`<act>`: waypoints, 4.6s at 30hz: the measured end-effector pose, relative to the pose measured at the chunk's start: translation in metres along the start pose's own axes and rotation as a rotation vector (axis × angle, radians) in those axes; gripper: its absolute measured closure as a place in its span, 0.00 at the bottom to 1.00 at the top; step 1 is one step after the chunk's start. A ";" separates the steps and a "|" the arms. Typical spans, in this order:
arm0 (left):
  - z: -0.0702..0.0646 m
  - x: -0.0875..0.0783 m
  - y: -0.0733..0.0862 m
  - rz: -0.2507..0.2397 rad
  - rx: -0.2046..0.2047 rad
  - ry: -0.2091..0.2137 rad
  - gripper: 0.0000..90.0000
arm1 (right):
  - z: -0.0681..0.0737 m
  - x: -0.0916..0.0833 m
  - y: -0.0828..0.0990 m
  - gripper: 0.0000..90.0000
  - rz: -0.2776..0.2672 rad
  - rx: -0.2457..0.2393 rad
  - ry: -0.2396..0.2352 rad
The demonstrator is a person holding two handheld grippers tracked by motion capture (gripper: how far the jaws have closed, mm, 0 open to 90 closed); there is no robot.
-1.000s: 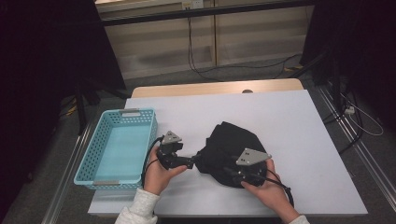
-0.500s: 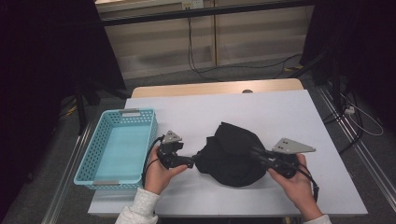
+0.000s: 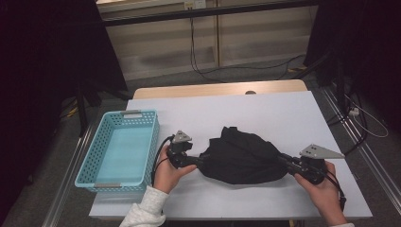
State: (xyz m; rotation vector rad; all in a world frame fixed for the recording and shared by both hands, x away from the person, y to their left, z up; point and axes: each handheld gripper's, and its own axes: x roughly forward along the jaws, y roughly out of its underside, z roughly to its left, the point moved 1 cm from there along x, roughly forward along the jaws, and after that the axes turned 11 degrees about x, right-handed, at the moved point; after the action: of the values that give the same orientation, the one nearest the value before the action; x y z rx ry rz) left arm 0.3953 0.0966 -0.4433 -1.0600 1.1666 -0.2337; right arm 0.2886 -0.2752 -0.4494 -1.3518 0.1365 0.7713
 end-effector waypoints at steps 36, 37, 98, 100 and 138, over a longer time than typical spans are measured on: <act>-0.008 0.044 -0.019 0.098 -0.074 0.087 0.97 | 0.009 0.019 -0.001 0.91 0.013 -0.049 0.036; -0.006 0.039 -0.018 0.102 -0.075 0.077 0.97 | 0.009 0.019 -0.001 0.91 0.013 -0.049 0.036; 0.031 0.019 -0.019 0.057 -0.161 -0.003 0.98 | -0.025 -0.006 -0.003 0.94 -0.061 0.102 0.050; 0.032 0.011 -0.016 0.049 -0.154 -0.013 0.98 | -0.023 -0.003 -0.003 0.95 -0.051 0.097 0.050; 0.026 -0.038 0.005 -0.006 -0.155 -0.047 0.97 | -0.001 0.013 -0.009 0.98 -0.064 0.053 0.002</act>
State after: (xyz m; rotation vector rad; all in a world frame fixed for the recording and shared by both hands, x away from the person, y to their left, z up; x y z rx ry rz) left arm 0.3987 0.1375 -0.4229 -1.1990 1.1537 -0.1233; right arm 0.3042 -0.2710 -0.4486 -1.3006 0.1140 0.7086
